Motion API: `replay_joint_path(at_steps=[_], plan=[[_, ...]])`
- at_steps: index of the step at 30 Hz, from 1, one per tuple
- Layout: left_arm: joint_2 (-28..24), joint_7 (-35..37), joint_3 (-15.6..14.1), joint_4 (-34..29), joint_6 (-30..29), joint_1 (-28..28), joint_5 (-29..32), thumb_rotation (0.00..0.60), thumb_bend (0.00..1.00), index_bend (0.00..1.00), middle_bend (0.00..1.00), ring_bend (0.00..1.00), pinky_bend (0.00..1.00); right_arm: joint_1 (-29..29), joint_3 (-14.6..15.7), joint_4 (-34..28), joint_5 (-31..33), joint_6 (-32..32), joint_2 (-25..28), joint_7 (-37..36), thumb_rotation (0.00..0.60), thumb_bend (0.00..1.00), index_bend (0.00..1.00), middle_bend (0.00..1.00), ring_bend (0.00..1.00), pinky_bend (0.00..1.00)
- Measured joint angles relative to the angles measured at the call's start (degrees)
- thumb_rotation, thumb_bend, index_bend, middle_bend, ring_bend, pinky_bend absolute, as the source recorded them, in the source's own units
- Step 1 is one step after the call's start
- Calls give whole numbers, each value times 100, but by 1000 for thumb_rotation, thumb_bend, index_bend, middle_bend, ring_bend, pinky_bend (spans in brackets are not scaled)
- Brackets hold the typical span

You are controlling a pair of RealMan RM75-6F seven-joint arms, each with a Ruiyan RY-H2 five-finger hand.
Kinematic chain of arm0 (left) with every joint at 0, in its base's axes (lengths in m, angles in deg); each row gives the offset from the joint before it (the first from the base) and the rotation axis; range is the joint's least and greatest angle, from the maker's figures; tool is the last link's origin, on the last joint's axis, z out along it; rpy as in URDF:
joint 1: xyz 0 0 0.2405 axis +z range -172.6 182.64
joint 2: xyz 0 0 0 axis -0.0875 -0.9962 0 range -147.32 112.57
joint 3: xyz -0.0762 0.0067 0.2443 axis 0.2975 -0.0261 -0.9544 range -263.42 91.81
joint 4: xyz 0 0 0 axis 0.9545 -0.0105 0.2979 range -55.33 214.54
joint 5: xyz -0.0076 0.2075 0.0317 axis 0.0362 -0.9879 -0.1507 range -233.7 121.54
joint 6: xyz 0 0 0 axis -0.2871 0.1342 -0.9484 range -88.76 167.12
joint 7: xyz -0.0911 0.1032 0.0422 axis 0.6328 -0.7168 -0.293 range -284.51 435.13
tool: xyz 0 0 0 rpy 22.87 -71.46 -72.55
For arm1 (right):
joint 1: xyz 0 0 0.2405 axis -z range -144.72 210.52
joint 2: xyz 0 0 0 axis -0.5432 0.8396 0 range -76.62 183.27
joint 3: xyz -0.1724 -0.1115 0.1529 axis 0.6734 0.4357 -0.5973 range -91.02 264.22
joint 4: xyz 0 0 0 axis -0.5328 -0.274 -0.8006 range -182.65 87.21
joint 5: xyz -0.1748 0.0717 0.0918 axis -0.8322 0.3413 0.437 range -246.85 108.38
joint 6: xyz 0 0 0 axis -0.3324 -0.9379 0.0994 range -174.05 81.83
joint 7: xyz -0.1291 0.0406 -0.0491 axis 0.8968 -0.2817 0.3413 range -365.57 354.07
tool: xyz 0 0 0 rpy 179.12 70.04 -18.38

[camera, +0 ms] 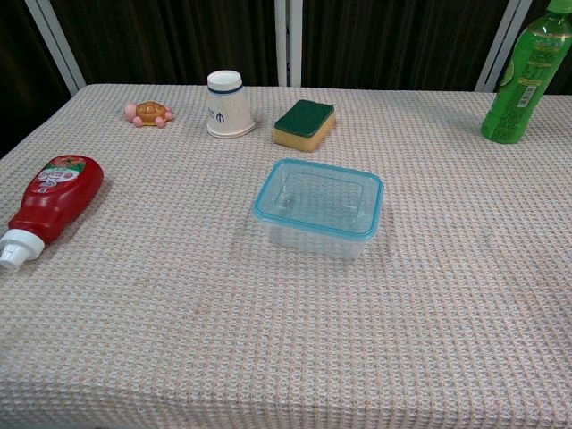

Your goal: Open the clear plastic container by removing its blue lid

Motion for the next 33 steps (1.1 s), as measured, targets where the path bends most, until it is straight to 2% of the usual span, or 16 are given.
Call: replay_joint_path(at_steps=[12, 14, 16, 18, 23, 27, 33], plan=[[51, 79, 155, 44, 90, 96, -129, 600, 0, 42, 56, 0, 0, -119, 7, -135, -143, -201, -16, 37, 600, 249, 90, 293, 84, 167], [67, 93, 175, 60, 115, 101, -147, 600, 0, 42, 56, 0, 0, -224, 6, -175, -190, -347, -37, 39, 600, 332, 63, 293, 83, 167], [74, 104, 196, 71, 143, 98, -172, 600, 0, 42, 56, 0, 0, -393, -5, -235, -227, -606, -74, 49, 600, 498, 19, 293, 83, 167], [79, 113, 222, 83, 171, 91, -206, 600, 0, 42, 56, 0, 0, -626, -43, -305, -233, -960, -145, 73, 600, 622, 2, 292, 82, 167], [74, 127, 270, 96, 230, 87, -247, 600, 0, 42, 56, 0, 0, -1369, -239, -379, -113, -2019, -518, 108, 600, 838, 0, 287, 69, 170], [71, 141, 301, 115, 292, 85, -238, 600, 0, 42, 56, 0, 0, -2138, -485, -260, 183, -3019, -1101, 205, 600, 901, 0, 287, 59, 158], [96, 176, 351, 179, 446, 53, -189, 600, 0, 42, 56, 0, 0, -3019, -840, 220, 750, -3906, -1987, 482, 600, 929, 0, 288, 53, 145]])
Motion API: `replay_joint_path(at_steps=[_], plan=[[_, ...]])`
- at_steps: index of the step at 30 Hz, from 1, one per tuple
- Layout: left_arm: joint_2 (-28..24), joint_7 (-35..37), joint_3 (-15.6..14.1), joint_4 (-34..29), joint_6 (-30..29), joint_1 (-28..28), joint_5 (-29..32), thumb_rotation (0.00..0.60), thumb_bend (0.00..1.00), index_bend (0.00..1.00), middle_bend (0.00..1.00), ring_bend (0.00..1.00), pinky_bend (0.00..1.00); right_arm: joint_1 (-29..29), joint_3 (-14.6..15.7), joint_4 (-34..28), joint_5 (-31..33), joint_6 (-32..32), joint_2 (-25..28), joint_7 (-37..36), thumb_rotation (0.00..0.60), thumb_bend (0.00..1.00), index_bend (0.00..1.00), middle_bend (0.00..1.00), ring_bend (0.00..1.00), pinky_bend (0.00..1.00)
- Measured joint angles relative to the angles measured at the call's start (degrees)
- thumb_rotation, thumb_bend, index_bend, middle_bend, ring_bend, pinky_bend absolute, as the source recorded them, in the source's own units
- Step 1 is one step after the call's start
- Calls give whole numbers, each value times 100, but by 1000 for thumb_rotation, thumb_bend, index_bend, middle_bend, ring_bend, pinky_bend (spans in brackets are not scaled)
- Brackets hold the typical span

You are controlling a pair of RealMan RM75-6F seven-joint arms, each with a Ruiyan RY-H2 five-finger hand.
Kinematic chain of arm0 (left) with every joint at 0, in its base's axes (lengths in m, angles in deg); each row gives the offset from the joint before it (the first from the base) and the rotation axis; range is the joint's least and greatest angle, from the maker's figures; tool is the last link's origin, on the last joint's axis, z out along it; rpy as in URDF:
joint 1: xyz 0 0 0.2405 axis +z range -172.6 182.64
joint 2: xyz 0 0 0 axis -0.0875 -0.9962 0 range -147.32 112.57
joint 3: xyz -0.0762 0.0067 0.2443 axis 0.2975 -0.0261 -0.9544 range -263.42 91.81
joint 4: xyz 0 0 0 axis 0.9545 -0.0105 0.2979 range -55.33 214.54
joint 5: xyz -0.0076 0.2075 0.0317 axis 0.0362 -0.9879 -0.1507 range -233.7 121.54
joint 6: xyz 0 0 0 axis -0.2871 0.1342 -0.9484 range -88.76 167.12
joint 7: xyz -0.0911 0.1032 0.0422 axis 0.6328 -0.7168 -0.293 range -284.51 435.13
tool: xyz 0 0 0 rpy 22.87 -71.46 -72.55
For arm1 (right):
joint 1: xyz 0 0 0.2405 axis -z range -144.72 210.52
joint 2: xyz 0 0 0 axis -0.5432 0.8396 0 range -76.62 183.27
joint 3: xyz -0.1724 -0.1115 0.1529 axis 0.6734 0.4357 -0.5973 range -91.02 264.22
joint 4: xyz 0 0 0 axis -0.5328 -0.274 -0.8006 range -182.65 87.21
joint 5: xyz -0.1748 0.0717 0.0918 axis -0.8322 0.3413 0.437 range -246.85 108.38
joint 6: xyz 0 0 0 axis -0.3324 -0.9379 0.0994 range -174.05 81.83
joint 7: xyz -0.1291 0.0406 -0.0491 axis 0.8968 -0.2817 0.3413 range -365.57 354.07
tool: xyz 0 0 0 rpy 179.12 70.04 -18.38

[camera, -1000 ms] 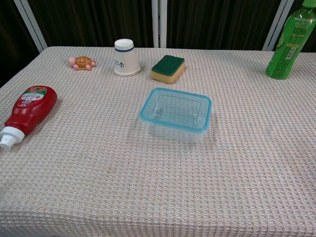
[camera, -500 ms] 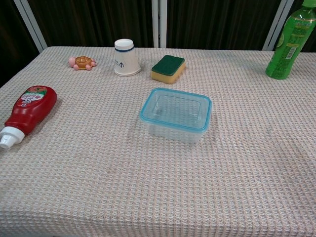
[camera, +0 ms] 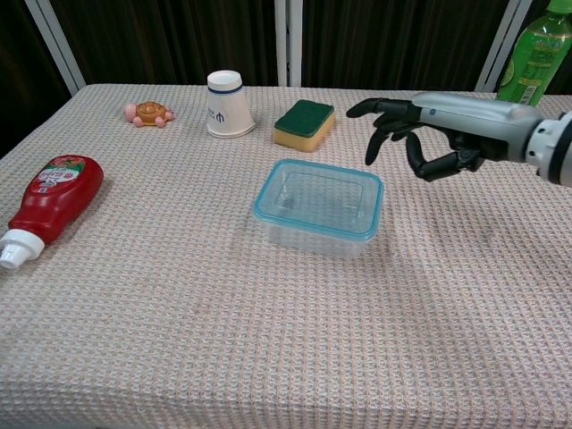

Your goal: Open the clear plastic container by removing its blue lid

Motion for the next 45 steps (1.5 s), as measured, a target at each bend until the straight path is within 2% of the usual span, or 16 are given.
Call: replay_joint_path(at_steps=[7, 14, 19, 23, 27, 30, 33, 39, 45], plan=[[37, 91, 42, 112, 117, -10, 49, 600, 0, 42, 56, 0, 0, -375, -168, 498, 533, -377, -417, 359, 600, 929, 0, 287, 44, 137], [92, 139, 54, 178, 161, 6, 34, 600, 0, 42, 56, 0, 0, -556, -13, 466, 424, -524, -567, 313, 600, 929, 0, 284, 24, 118], [105, 145, 66, 188, 210, -8, 20, 600, 0, 42, 56, 0, 0, -351, 339, -46, 50, -216, -271, 153, 600, 929, 0, 284, 12, 108], [118, 139, 64, 199, 218, -18, -48, 600, 0, 42, 56, 0, 0, -120, 659, -523, -195, 47, 214, 124, 600, 929, 0, 290, 12, 106], [134, 161, 66, 221, 215, -8, -67, 600, 0, 42, 56, 0, 0, 184, 763, -919, -268, 636, 734, 413, 600, 929, 0, 312, 12, 104], [142, 177, 63, 230, 211, -2, -94, 600, 0, 42, 56, 0, 0, 316, 727, -1287, -314, 1048, 884, 842, 600, 929, 0, 326, 12, 104], [159, 195, 51, 244, 167, 24, -144, 600, 0, 42, 56, 0, 0, 244, 660, -1626, -405, 1041, 892, 1031, 600, 929, 0, 325, 12, 104], [157, 220, -2, 255, 114, 118, -152, 600, 0, 42, 56, 0, 0, -476, 394, -1687, -416, 136, 395, 1260, 600, 929, 0, 311, 12, 103], [161, 325, -10, 317, 68, 182, -148, 600, 0, 42, 56, 0, 0, -1315, 5, -1365, 186, -684, -442, 1862, 600, 929, 0, 308, 12, 103]])
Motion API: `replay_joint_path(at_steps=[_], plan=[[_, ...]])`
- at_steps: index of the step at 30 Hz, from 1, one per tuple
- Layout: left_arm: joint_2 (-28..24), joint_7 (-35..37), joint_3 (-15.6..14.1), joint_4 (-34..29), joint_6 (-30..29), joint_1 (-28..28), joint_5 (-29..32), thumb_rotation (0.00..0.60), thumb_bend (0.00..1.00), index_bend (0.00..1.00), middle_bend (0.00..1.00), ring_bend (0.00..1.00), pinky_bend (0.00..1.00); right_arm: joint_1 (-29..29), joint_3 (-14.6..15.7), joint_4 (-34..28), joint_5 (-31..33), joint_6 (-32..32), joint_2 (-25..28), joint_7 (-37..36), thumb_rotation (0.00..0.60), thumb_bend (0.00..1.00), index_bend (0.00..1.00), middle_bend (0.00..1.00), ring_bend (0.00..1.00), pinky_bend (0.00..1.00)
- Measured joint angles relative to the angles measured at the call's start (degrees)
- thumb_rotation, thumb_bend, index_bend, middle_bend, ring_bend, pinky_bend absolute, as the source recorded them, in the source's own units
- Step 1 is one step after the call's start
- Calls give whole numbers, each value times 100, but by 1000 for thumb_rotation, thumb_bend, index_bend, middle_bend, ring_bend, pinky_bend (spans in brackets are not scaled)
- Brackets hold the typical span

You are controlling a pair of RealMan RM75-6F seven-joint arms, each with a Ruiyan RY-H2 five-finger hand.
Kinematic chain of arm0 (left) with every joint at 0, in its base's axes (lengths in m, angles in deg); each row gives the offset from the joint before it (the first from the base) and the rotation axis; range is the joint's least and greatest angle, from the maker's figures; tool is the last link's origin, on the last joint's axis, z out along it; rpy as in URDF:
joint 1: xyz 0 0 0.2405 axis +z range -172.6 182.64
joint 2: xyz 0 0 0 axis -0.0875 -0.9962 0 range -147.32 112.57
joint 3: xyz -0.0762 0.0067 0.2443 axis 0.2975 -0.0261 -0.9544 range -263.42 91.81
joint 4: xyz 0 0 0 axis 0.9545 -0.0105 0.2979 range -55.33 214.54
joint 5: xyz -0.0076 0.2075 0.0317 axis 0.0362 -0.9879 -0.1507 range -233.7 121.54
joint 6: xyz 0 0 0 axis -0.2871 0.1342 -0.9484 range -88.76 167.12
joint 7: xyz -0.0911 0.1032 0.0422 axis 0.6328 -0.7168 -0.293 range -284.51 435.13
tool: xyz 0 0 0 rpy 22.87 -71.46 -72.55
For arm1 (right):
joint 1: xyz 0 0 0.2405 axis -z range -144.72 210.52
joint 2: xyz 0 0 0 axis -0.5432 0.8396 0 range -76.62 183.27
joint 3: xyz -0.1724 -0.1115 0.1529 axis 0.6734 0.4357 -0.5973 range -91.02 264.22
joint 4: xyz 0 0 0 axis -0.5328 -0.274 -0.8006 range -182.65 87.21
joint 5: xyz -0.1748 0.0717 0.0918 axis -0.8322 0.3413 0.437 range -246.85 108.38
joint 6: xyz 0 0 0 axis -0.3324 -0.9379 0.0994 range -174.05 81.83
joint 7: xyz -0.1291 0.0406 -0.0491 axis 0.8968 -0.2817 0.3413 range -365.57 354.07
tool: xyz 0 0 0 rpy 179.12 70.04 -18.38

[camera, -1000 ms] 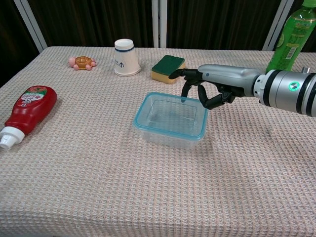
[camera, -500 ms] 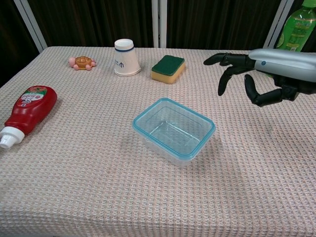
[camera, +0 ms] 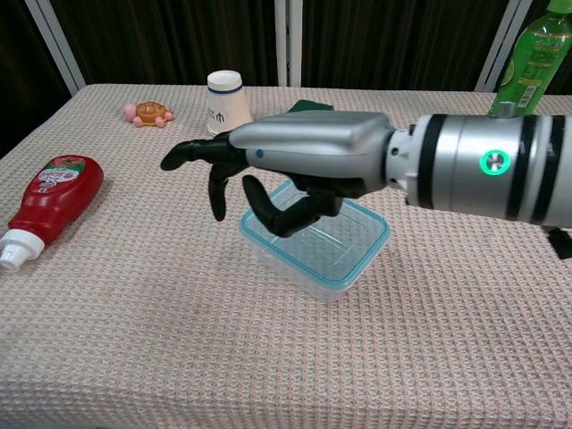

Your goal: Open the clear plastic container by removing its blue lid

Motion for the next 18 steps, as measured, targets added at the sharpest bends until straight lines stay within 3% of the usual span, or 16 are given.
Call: replay_joint_path(at_steps=[6, 18], plan=[[3, 107, 0, 70, -1, 37, 10, 600, 0, 42, 56, 0, 0, -252, -33, 258, 503, -208, -308, 533, 600, 929, 0, 331, 12, 100], [49, 149, 16, 147, 22, 37, -41, 600, 0, 42, 56, 0, 0, -302, 248, 422, 1438, 18, -168, 1487, 600, 929, 0, 362, 12, 99]])
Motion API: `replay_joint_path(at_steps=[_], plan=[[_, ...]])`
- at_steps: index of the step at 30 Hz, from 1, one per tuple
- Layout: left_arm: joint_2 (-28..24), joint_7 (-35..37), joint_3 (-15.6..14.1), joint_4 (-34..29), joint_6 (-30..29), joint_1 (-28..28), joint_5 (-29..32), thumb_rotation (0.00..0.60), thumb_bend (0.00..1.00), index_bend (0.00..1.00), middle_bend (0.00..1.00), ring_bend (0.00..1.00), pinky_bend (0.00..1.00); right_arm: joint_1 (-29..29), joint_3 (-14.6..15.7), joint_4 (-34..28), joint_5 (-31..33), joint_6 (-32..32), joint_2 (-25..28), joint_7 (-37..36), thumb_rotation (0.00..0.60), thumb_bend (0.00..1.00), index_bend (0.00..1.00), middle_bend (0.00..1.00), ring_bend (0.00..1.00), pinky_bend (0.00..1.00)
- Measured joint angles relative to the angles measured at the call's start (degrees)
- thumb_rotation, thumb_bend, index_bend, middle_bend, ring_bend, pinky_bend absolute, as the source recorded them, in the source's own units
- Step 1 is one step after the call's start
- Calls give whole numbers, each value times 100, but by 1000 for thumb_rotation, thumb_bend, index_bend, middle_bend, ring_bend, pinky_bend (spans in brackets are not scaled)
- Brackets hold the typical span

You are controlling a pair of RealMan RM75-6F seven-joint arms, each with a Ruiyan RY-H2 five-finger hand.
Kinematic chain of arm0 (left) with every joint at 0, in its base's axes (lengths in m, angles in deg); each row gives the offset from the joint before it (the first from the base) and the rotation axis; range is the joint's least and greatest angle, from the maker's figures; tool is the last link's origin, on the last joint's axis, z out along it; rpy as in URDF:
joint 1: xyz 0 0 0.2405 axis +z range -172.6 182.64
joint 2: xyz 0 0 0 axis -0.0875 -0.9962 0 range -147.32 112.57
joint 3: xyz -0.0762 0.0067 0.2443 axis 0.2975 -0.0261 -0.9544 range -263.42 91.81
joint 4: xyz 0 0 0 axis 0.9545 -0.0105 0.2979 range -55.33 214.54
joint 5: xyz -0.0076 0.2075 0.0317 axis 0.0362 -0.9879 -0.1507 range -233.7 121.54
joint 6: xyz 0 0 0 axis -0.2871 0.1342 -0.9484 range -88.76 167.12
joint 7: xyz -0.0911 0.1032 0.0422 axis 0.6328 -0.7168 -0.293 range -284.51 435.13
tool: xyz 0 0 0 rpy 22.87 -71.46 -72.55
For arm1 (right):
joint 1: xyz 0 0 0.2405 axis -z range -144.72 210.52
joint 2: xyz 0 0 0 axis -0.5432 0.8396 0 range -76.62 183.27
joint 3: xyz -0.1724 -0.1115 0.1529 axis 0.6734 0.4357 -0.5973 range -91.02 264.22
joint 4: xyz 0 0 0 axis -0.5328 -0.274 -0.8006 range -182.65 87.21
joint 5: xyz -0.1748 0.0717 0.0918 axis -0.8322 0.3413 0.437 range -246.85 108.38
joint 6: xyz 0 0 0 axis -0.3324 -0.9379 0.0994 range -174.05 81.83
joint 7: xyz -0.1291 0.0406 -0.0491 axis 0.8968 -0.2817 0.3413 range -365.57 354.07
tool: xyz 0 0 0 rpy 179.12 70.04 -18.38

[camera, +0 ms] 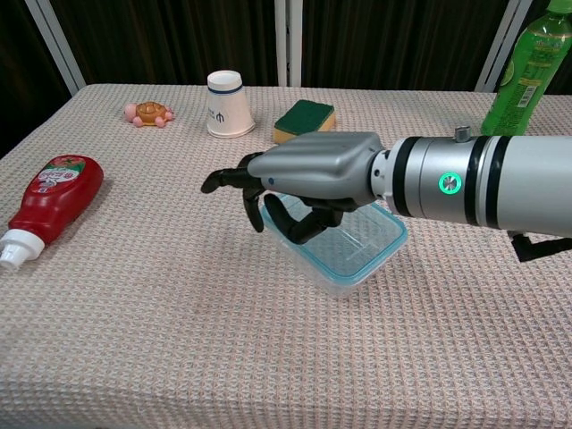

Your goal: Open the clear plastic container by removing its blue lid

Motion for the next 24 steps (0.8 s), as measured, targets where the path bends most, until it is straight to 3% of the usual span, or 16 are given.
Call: replay_joint_path(at_steps=[12, 15, 16, 17, 19, 21, 24], plan=[[95, 61, 7, 105, 113, -45, -20, 600, 0, 42, 56, 0, 0, 618, 490, -87, 630, 566, 882, -36, 600, 913, 0, 374, 15, 99], [95, 46, 23, 102, 144, -67, -9, 600, 0, 42, 56, 0, 0, 826, 521, -159, 480, 757, 1047, -399, 600, 632, 0, 310, 22, 99], [93, 36, 28, 96, 154, -75, -8, 600, 0, 42, 56, 0, 0, 902, 526, -179, 375, 846, 1093, -553, 600, 458, 0, 264, 20, 99], [89, 18, 35, 82, 167, -88, -8, 600, 0, 42, 56, 0, 0, 982, 532, -194, 241, 952, 1140, -718, 600, 353, 0, 230, 16, 99], [83, -8, 41, 61, 181, -101, -11, 600, 0, 42, 56, 0, 0, 1179, 562, -205, -172, 1251, 1260, -1097, 600, 184, 0, 160, 5, 81], [77, -53, 47, 23, 199, -114, -10, 600, 0, 42, 56, 0, 0, 1390, 632, -199, -673, 1582, 1412, -1429, 600, 74, 0, 109, 0, 49], [76, -116, 56, -42, 235, -133, 7, 600, 0, 42, 56, 0, 0, 1714, 831, -177, -1409, 2029, 1674, -1789, 600, 9, 0, 28, 0, 4]])
